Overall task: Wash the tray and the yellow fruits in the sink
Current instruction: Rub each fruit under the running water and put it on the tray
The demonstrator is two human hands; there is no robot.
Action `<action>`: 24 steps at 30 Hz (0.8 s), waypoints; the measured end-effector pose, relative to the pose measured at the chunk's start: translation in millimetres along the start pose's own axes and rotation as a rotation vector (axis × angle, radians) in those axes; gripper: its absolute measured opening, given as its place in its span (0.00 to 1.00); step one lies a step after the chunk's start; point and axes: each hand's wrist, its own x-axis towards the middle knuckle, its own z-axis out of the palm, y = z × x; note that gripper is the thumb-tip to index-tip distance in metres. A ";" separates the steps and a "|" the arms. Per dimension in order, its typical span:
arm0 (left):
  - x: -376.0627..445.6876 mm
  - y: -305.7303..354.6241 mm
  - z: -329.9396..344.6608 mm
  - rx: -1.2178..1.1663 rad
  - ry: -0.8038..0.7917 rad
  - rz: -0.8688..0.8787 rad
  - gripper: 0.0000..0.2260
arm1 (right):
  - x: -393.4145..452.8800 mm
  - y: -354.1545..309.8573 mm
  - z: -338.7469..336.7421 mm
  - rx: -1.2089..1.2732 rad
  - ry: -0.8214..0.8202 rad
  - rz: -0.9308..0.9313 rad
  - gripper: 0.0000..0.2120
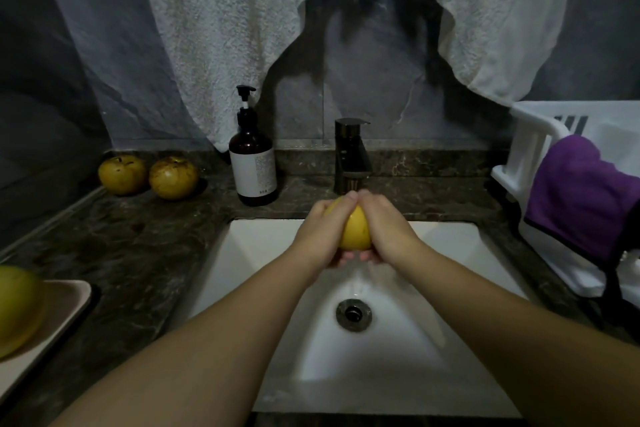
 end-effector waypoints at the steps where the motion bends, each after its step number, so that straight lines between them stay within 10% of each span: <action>1: -0.9 0.9 -2.1 -0.039 -0.042 -0.042 0.28 | 0.9 0.2 -0.4 -0.037 0.036 -0.083 0.16; 6: 6.9 -5.8 -0.9 -0.002 0.102 0.081 0.19 | 1.9 -3.1 5.7 0.085 -0.041 0.098 0.25; 10: 2.0 -0.8 -3.3 -0.176 -0.027 -0.136 0.27 | 4.1 -0.3 6.5 -0.127 0.068 -0.166 0.21; 13: 7.1 -4.8 -3.6 0.023 0.120 0.070 0.23 | 3.9 -3.1 7.3 0.024 -0.034 0.034 0.25; 17: -0.7 0.5 -3.3 -0.144 0.005 -0.143 0.26 | 4.7 1.2 6.4 -0.243 0.119 -0.259 0.22; 21: 4.1 -3.1 -2.0 0.081 0.173 0.105 0.20 | 4.7 -2.0 10.8 0.092 -0.036 0.094 0.27; 24: -0.4 1.6 -4.4 -0.118 0.034 -0.080 0.24 | 3.8 0.5 8.3 -0.180 0.030 -0.174 0.24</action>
